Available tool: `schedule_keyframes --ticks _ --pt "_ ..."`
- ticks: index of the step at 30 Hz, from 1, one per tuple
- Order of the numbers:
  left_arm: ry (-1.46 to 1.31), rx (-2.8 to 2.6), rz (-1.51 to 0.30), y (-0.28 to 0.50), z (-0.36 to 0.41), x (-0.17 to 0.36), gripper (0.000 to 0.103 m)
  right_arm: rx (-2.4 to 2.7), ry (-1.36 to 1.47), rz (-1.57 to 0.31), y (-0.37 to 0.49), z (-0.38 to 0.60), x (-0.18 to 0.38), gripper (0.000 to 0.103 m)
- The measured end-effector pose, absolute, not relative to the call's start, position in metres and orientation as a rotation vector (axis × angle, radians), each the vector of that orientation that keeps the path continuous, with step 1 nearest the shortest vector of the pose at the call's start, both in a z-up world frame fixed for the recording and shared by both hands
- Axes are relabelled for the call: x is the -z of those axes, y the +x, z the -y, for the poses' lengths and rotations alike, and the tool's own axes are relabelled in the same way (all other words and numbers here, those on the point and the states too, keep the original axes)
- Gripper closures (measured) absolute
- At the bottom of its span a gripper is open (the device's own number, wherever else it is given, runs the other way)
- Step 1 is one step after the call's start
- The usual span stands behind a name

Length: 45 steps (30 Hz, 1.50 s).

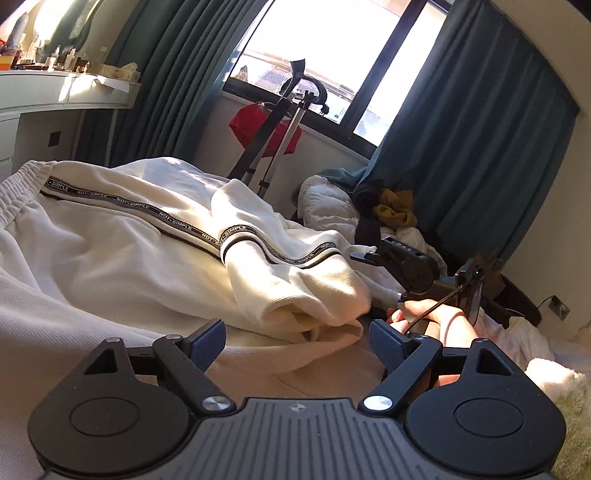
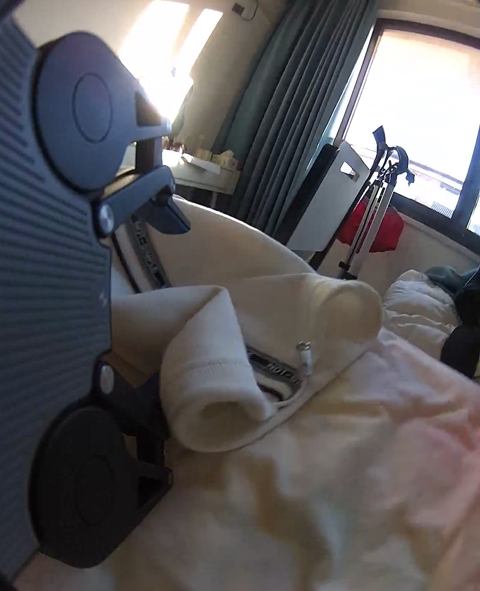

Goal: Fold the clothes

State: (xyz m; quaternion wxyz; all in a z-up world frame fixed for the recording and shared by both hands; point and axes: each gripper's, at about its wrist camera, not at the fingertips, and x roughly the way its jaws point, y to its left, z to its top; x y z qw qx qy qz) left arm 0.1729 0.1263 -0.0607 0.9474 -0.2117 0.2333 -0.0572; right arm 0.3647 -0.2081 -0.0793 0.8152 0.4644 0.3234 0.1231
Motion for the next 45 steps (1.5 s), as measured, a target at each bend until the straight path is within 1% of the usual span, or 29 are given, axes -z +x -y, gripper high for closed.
schedule_keyframes --ticks 1,2,3,4,5,6,8,12,17,19,20,23,25,26,27,28,34,35,37,38,39,40,42,45 --pt "-0.440 0.114 -0.482 0.176 -0.128 0.063 0.016 -0.241 0.962 -0.678 0.369 0.208 0.075 0.030" --pt "-0.447 0.112 -0.486 0.177 -0.129 0.065 0.016 -0.218 0.940 -0.670 0.373 0.209 0.070 0.042" --pt "-0.449 0.110 -0.487 0.180 -0.129 0.067 0.016 -0.193 0.914 -0.666 0.376 0.212 0.065 0.062" --pt "-0.451 0.108 -0.488 0.182 -0.130 0.069 0.016 -0.164 0.871 -0.659 0.378 0.215 0.060 0.076" --pt "-0.447 0.107 -0.486 0.183 -0.129 0.069 0.016 -0.137 0.833 -0.641 0.378 0.221 0.053 0.095" --pt "-0.444 0.107 -0.485 0.183 -0.128 0.069 0.016 -0.113 0.806 -0.616 0.376 0.229 0.047 0.098" --pt "-0.437 0.110 -0.485 0.184 -0.127 0.070 0.016 -0.078 0.786 -0.550 0.371 0.253 0.032 0.100" --pt "-0.436 0.106 -0.486 0.183 -0.123 0.069 0.016 -0.016 0.750 -0.439 0.363 0.317 0.003 0.100" --pt "-0.444 0.114 -0.493 0.184 -0.117 0.067 0.016 -0.018 0.791 -0.509 0.352 0.369 -0.005 0.100" --pt "-0.425 0.110 -0.495 0.183 -0.113 0.068 0.016 -0.043 0.804 -0.528 0.351 0.369 -0.002 0.099" --pt "-0.421 0.108 -0.498 0.183 -0.112 0.069 0.016 -0.061 0.807 -0.536 0.352 0.366 0.000 0.097" --pt "-0.415 0.111 -0.505 0.184 -0.111 0.072 0.016 -0.145 0.845 -0.586 0.356 0.345 0.012 0.095" --pt "-0.414 0.117 -0.505 0.184 -0.110 0.073 0.016 -0.171 0.831 -0.607 0.359 0.325 0.019 0.082" --pt "-0.413 0.119 -0.505 0.185 -0.109 0.073 0.016 -0.184 0.823 -0.617 0.360 0.315 0.022 0.059" --pt "-0.411 0.119 -0.504 0.185 -0.109 0.074 0.016 -0.196 0.816 -0.627 0.361 0.306 0.026 0.038" --pt "-0.410 0.120 -0.504 0.186 -0.109 0.074 0.016 -0.209 0.809 -0.637 0.363 0.296 0.029 0.035" --pt "-0.410 0.128 -0.503 0.190 -0.109 0.081 0.016 -0.212 0.749 -0.683 0.376 0.249 0.046 0.036" --pt "-0.410 0.129 -0.503 0.190 -0.108 0.082 0.016 -0.215 0.756 -0.694 0.377 0.246 0.048 0.040" --pt "-0.404 0.133 -0.504 0.191 -0.107 0.083 0.016 -0.229 0.732 -0.700 0.377 0.239 0.047 0.054" --pt "-0.400 0.136 -0.503 0.191 -0.106 0.083 0.016 -0.246 0.669 -0.683 0.374 0.235 0.041 0.069" --pt "-0.396 0.138 -0.502 0.191 -0.106 0.082 0.016 -0.262 0.605 -0.666 0.371 0.231 0.035 0.078" --pt "-0.397 0.142 -0.501 0.191 -0.105 0.082 0.016 -0.277 0.541 -0.648 0.368 0.227 0.029 0.083" --pt "-0.392 0.147 -0.505 0.191 -0.104 0.083 0.016 -0.295 0.435 -0.598 0.360 0.230 0.013 0.087" --pt "-0.372 0.151 -0.502 0.191 -0.101 0.084 0.016 -0.261 0.373 -0.554 0.351 0.257 -0.008 0.087"
